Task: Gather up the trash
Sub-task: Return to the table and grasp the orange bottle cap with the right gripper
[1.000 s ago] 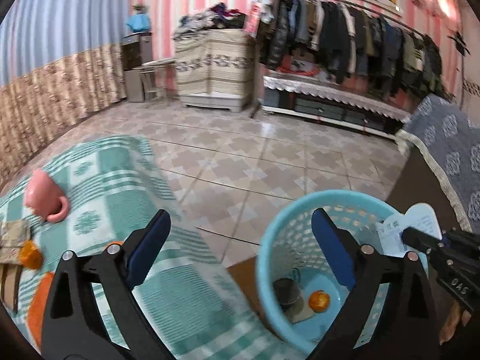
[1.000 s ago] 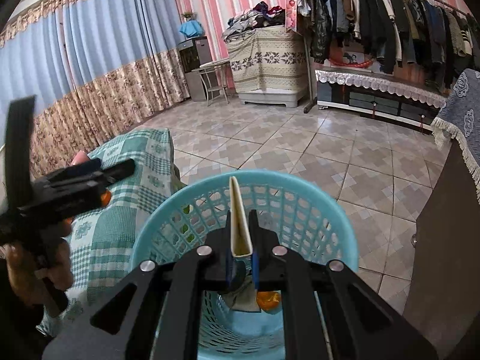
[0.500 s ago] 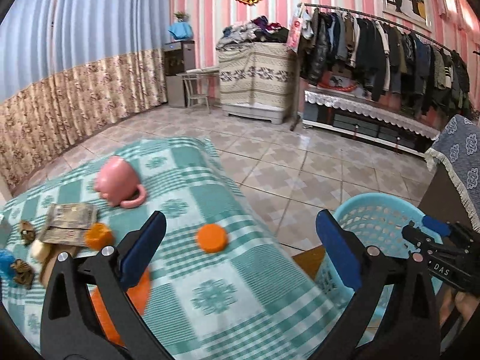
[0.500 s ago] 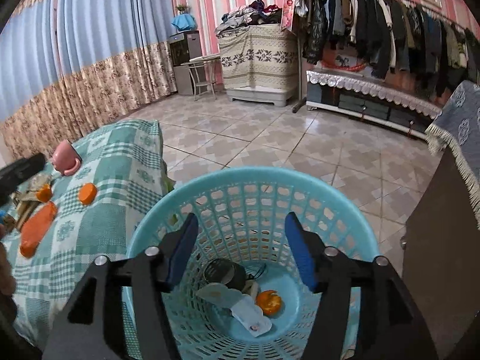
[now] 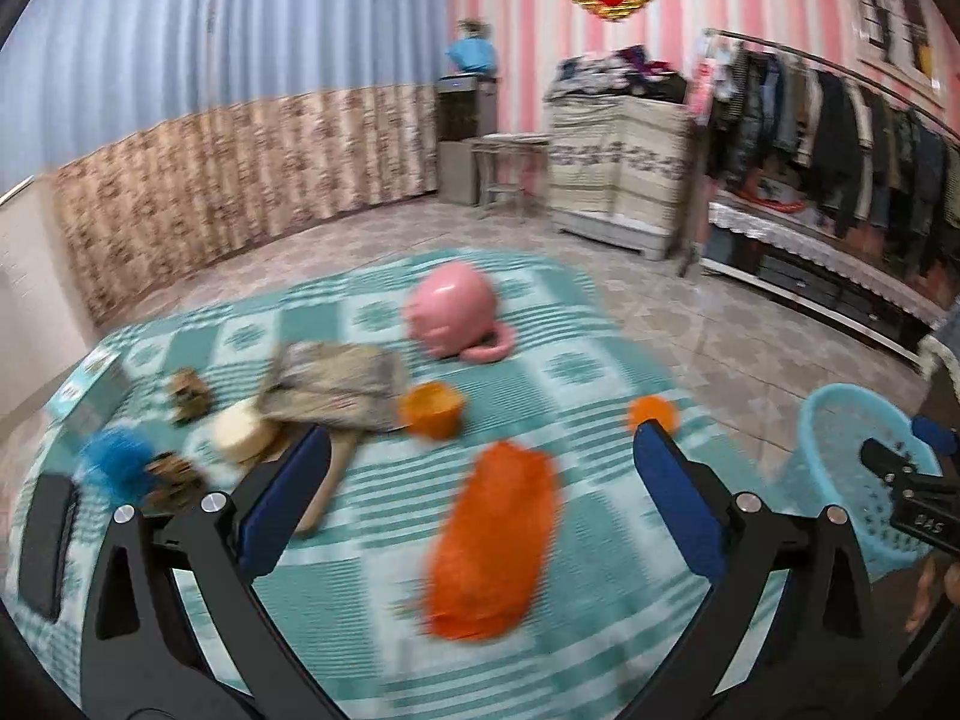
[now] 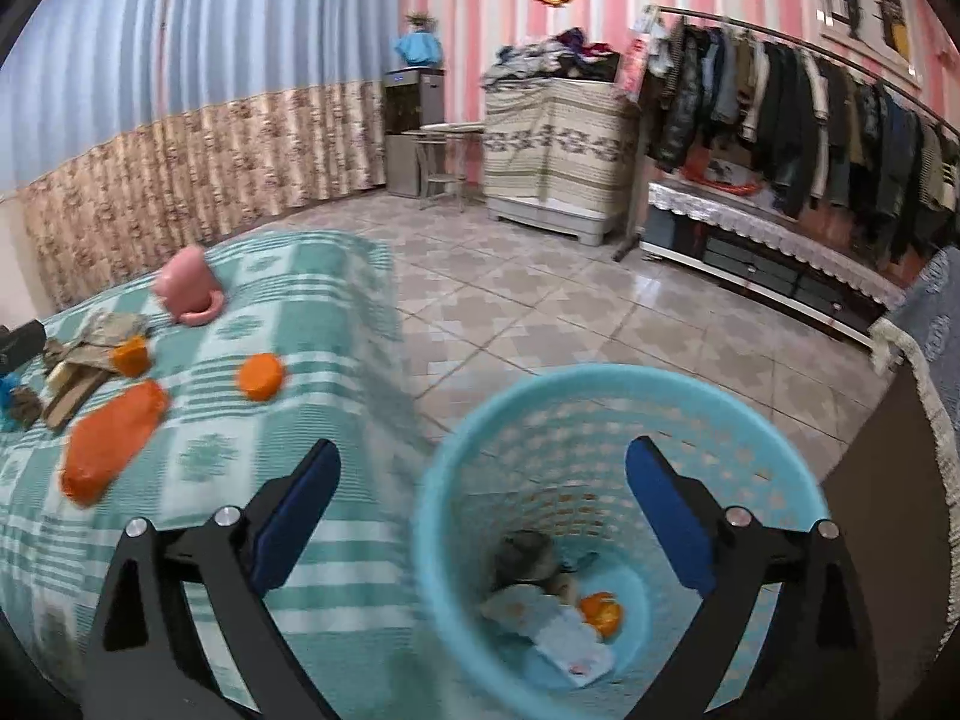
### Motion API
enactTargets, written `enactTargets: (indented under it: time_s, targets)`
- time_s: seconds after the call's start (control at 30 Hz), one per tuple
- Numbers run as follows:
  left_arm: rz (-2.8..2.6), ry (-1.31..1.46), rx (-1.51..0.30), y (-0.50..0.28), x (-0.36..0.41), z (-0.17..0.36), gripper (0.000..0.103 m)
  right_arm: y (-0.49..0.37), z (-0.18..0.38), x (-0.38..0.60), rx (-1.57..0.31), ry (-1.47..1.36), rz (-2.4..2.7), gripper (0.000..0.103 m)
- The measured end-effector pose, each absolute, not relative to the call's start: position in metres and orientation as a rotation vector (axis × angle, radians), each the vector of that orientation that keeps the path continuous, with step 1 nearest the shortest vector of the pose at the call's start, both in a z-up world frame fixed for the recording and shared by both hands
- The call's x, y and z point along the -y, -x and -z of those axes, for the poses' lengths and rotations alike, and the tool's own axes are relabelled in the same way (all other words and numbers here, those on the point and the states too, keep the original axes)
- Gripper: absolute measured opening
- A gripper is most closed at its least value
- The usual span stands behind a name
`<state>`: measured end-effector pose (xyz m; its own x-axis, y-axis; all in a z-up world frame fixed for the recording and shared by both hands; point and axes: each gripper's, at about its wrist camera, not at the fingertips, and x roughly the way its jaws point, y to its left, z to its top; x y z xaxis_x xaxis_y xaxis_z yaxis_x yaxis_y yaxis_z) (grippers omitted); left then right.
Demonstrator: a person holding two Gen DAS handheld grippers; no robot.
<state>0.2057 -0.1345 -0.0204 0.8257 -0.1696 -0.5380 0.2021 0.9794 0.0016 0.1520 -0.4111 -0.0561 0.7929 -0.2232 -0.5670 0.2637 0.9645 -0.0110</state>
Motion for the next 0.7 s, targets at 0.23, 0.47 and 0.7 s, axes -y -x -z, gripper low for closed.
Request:
enactTargets:
  time_s: [0.23, 0.47, 0.7]
  targets:
    - [0.051, -0.037, -0.599, -0.206, 0.051, 0.035, 0.097, -0.174, 0.058, 0.348, -0.615, -0.045, 0.148, 0.094]
    - [-0.06, -0.006, -0.635, -0.206, -0.012, 0.053, 0.097, -0.2, 0.07, 0.309, -0.631, 0.025, 0.131, 0.094]
    - [-0.133, 0.048, -0.648, -0.207, -0.059, 0.065, 0.097, -0.252, 0.089, 0.31, -0.692, 0.027, 0.18, 0.094]
